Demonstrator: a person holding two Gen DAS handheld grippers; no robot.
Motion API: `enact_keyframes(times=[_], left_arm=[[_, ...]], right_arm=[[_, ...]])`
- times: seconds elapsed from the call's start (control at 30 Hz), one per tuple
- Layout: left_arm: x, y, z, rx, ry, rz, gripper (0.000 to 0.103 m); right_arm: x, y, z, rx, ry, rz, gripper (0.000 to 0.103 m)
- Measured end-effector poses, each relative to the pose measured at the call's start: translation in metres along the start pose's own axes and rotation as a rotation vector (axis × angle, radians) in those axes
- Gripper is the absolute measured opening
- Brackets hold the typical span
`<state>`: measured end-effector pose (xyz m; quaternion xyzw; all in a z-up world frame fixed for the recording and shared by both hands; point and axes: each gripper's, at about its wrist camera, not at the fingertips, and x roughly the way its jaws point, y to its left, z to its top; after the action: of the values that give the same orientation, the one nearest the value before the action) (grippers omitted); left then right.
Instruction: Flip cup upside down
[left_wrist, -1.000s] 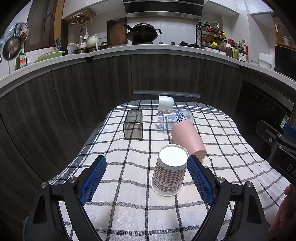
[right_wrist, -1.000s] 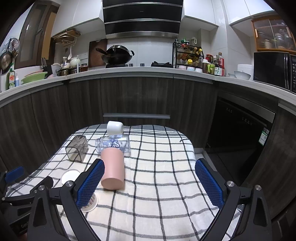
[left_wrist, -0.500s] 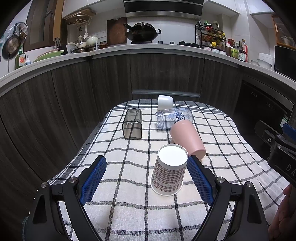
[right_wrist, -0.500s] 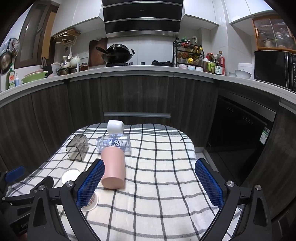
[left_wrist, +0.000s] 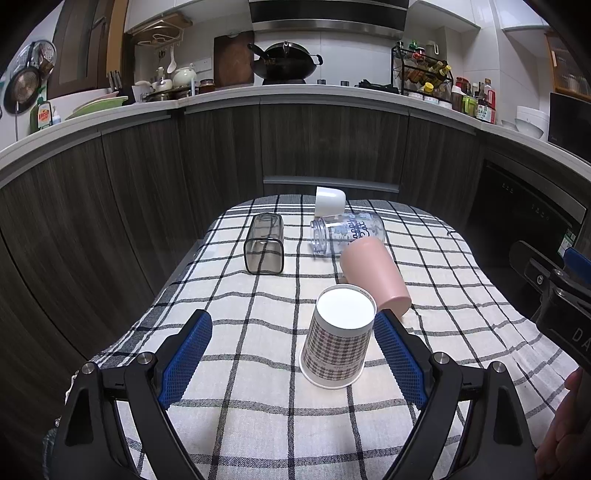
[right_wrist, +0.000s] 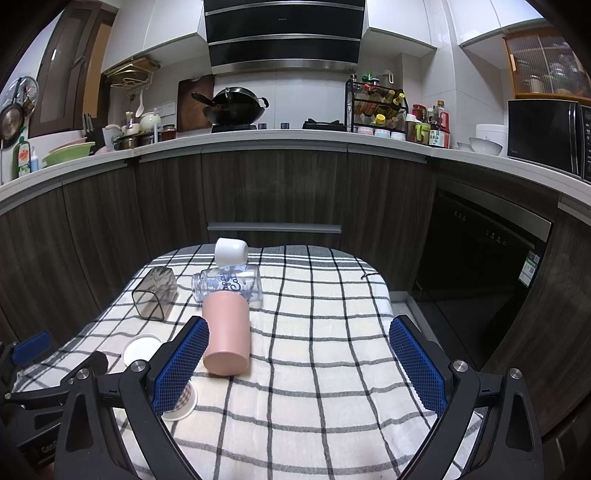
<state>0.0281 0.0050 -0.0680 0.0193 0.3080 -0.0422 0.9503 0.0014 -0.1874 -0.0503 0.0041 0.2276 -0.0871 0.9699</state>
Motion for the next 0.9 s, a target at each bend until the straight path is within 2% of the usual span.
enact_keyframes(times=[0.9], left_arm=[[0.0011,0.0023,0.0012,-0.018,0.009,-0.001,0.091]], right_arm=[[0.0000,0.0013,0.0000,0.003,0.004,0.002,0.098]])
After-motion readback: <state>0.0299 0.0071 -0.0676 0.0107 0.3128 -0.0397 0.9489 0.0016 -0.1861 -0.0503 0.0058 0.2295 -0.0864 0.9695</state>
